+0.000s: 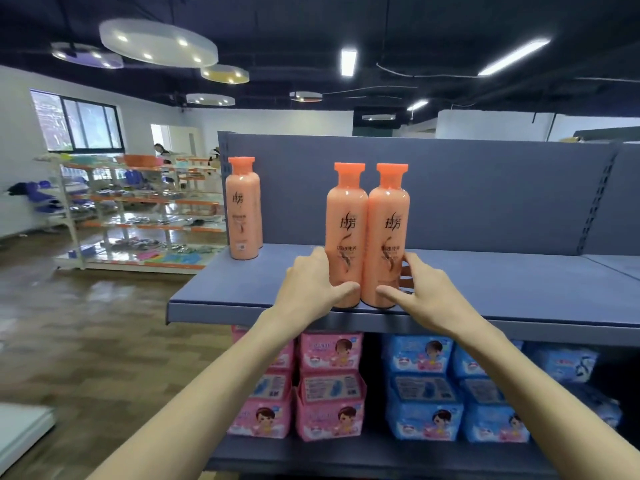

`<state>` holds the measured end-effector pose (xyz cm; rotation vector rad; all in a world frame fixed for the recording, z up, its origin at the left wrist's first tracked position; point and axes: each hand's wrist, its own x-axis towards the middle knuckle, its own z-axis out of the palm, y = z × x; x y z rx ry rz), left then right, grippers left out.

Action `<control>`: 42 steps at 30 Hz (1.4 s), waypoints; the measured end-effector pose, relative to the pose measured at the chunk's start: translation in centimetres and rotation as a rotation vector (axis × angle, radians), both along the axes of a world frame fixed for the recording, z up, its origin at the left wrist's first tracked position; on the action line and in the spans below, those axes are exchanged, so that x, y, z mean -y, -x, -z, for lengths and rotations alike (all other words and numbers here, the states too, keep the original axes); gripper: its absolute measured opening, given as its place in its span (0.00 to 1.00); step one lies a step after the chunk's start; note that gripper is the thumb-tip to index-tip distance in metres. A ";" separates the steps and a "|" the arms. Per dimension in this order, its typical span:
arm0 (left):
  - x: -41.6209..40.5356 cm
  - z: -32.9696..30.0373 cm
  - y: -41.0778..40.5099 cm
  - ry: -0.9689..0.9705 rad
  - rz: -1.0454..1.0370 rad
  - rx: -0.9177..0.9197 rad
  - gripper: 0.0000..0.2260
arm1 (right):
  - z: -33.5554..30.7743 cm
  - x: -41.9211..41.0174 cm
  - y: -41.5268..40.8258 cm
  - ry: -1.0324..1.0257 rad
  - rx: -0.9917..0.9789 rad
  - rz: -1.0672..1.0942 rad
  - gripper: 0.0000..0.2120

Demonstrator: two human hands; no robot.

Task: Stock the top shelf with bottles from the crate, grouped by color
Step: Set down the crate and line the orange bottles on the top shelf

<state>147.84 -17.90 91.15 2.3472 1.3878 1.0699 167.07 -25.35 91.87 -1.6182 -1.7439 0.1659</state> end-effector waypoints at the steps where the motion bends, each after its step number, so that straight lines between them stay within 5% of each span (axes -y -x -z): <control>1: 0.0 0.0 0.0 0.006 0.000 0.000 0.23 | 0.0 0.0 0.1 0.003 -0.005 -0.002 0.25; 10: -2.6 -0.2 3.5 0.056 0.038 -0.012 0.22 | -0.2 -1.3 2.9 0.025 -0.017 0.010 0.23; 23: -10.7 -1.1 15.9 0.138 -0.162 -0.029 0.24 | 0.4 -6.7 12.1 0.055 0.020 0.069 0.23; 42: -14.6 -0.7 17.2 0.118 -0.110 0.002 0.26 | 0.7 -8.2 15.6 0.064 0.029 0.176 0.24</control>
